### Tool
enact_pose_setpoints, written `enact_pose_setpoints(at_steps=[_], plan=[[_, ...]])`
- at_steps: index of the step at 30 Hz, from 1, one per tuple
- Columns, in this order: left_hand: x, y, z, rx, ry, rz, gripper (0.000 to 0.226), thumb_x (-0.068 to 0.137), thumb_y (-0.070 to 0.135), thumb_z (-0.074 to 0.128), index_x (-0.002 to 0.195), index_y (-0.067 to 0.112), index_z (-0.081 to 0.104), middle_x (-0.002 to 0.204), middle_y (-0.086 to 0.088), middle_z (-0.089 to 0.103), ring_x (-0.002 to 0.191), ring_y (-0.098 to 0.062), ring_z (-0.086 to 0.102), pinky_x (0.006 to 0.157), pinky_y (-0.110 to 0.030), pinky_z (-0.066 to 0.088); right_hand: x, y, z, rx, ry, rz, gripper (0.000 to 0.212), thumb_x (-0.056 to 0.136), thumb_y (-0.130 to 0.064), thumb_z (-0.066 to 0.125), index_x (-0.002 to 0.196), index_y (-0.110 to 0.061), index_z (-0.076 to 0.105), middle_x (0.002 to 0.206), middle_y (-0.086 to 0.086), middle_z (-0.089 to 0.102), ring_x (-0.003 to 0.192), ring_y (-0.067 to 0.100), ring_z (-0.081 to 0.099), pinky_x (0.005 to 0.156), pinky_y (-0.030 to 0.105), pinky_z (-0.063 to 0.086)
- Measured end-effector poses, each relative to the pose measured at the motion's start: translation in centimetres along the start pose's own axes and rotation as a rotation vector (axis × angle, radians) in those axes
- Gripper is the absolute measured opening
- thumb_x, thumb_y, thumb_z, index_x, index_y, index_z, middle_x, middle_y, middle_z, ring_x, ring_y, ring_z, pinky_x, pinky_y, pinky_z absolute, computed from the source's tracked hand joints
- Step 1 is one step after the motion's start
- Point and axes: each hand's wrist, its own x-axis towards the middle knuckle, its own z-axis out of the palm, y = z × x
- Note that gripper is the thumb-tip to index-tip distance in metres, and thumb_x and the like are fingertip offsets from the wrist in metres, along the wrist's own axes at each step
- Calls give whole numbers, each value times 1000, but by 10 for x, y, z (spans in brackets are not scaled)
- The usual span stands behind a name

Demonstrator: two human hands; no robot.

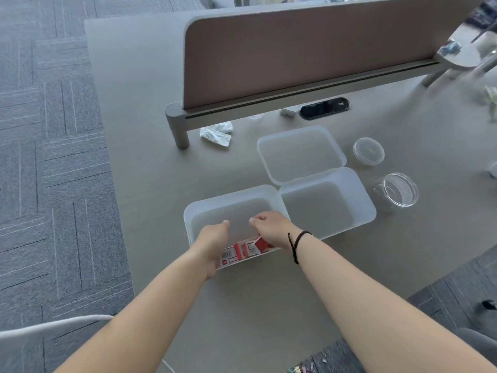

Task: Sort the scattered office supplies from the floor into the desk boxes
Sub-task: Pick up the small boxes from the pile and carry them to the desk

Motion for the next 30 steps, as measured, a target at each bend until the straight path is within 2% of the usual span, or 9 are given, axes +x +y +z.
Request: enact_pose_setpoints(at_steps=[5,7,13,15,18,23,26,28,30], plan=[[-9,7,6,-41,-11,-25,17,109,24,44,120,13,51,84,-8,51,45,-22,62,30,-20,42,-2,6,5,-147,-68,-16,56,85,-38,75,134,-15,59,134,-2,60,120,18,58,97,29,47],[-6,3,6,1,4,-17,19,108,19,45,123,11,54,84,-8,49,53,-25,60,23,-18,34,-3,5,12,-263,-71,-4,62,78,-44,78,132,-18,59,133,-2,60,118,19,59,96,31,48],[3,-3,4,-31,39,-27,20,107,24,46,121,13,55,88,-7,50,69,-24,52,26,-17,36,-5,-4,25,-349,-17,28,37,78,-33,75,108,-15,62,105,2,66,97,23,65,78,31,54],[9,-5,0,-69,26,-38,27,107,31,45,120,11,56,89,-6,50,71,-23,52,42,-20,45,-7,-6,26,-327,-2,30,44,76,-38,78,108,-16,59,103,1,64,96,22,64,75,30,52],[17,-8,-3,-87,32,-60,42,105,44,42,129,13,56,82,-5,45,61,-19,39,58,-28,32,-10,-9,30,-254,-12,25,61,71,-56,80,111,-16,57,105,0,62,97,21,63,81,34,52],[16,-8,-1,-159,-21,-76,40,106,49,40,110,12,58,84,-8,56,67,-24,59,51,-28,44,-8,-14,25,-120,10,-24,50,98,-51,47,60,-21,37,57,-3,41,56,21,40,60,33,34],[12,-7,1,-197,-59,-119,42,106,49,41,86,13,49,82,-13,56,66,-28,64,34,-23,45,-16,-9,3,54,30,34,56,105,-50,29,86,-9,62,75,3,53,75,23,50,74,35,43],[8,-4,2,-237,-84,-138,43,105,51,42,90,11,49,84,-16,58,54,-30,69,29,-25,44,-28,5,-11,356,106,63,57,105,-49,35,116,-2,66,92,8,65,85,23,59,90,40,51],[7,-3,4,-297,-109,-175,44,104,55,42,107,11,50,95,-18,62,65,-32,71,33,-29,49,-48,30,-25,634,187,67,43,106,-41,40,115,-8,66,105,14,72,92,26,69,93,39,53]])
